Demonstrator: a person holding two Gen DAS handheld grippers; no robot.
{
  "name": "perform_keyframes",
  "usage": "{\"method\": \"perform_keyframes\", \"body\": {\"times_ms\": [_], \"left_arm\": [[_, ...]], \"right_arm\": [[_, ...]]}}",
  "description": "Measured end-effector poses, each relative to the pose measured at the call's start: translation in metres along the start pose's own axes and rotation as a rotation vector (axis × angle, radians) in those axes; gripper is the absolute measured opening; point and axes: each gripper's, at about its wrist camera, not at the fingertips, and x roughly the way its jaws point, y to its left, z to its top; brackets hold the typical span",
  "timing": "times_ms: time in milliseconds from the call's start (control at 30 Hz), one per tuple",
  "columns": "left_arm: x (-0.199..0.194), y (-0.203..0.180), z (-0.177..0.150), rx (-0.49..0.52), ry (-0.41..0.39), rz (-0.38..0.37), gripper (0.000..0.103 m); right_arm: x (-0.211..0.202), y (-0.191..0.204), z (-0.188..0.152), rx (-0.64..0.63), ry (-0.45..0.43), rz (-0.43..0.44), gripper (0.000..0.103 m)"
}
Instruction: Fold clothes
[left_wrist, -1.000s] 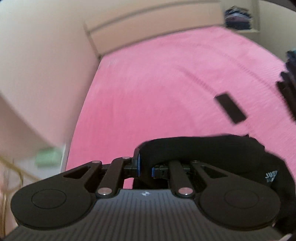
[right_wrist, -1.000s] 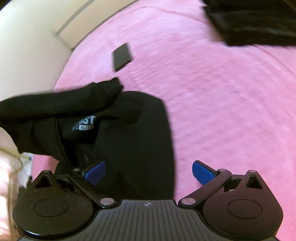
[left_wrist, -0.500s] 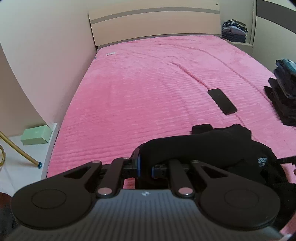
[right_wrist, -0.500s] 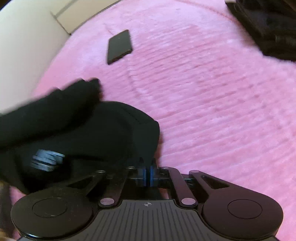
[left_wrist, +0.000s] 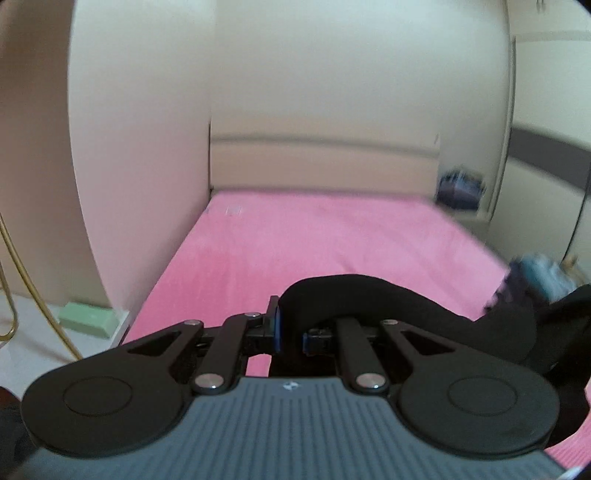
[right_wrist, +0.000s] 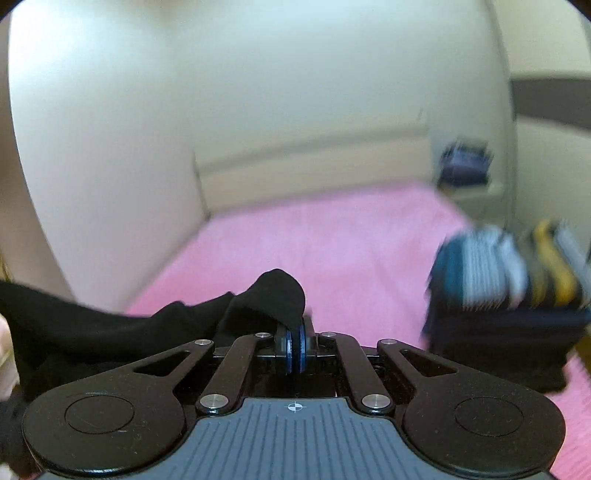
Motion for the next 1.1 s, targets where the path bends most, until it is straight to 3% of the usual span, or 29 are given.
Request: {"method": "perform_keyframes", "body": {"times_ms": [167, 300, 467, 600, 700, 800, 833, 867, 900, 967, 1100], "left_arm": [[-0.077, 0.015, 0.023, 0.026, -0.149, -0.088, 0.009], [-0.119, 0.021, 0.050, 0.021, -0.244, -0.132, 0.010], [-0.117, 0.006, 0.085, 0.017, -0.317, -0.151, 0.009], [-0.083, -0.012, 0.101, 0.004, -0.315, -0.116, 0.010], [-0.031, -0.024, 0.096, -0.028, -0.264, -0.080, 0.013], [0.046, -0.031, 0.079, -0.101, -0.139, -0.021, 0.020], [0.075, -0.033, 0.067, -0.112, -0.080, 0.004, 0.032], [0.108, -0.033, 0.051, -0.120, -0.002, 0.035, 0.037], [0.139, -0.033, 0.034, -0.135, 0.086, 0.059, 0.040], [0.187, -0.032, -0.015, -0.181, 0.283, 0.086, 0.040], [0.199, -0.029, -0.103, -0.209, 0.445, 0.123, 0.047]], "right_arm": [[-0.118, 0.048, 0.033, -0.032, -0.229, -0.109, 0.002], [-0.176, 0.071, 0.063, -0.103, -0.372, -0.178, 0.002], [-0.172, 0.054, 0.107, -0.114, -0.411, -0.177, 0.002], [-0.126, 0.029, 0.142, -0.147, -0.422, -0.157, 0.002], [-0.058, -0.002, 0.159, -0.147, -0.396, -0.128, 0.002], [0.042, -0.038, 0.160, -0.126, -0.296, -0.093, 0.004], [0.080, -0.050, 0.154, -0.117, -0.236, -0.082, 0.017], [0.119, -0.059, 0.143, -0.115, -0.164, -0.090, 0.059], [0.153, -0.065, 0.127, -0.120, -0.098, -0.114, 0.091], [0.201, -0.076, 0.089, -0.126, 0.007, -0.146, 0.091], [0.226, -0.092, 0.004, -0.069, 0.209, -0.090, 0.091]]}}
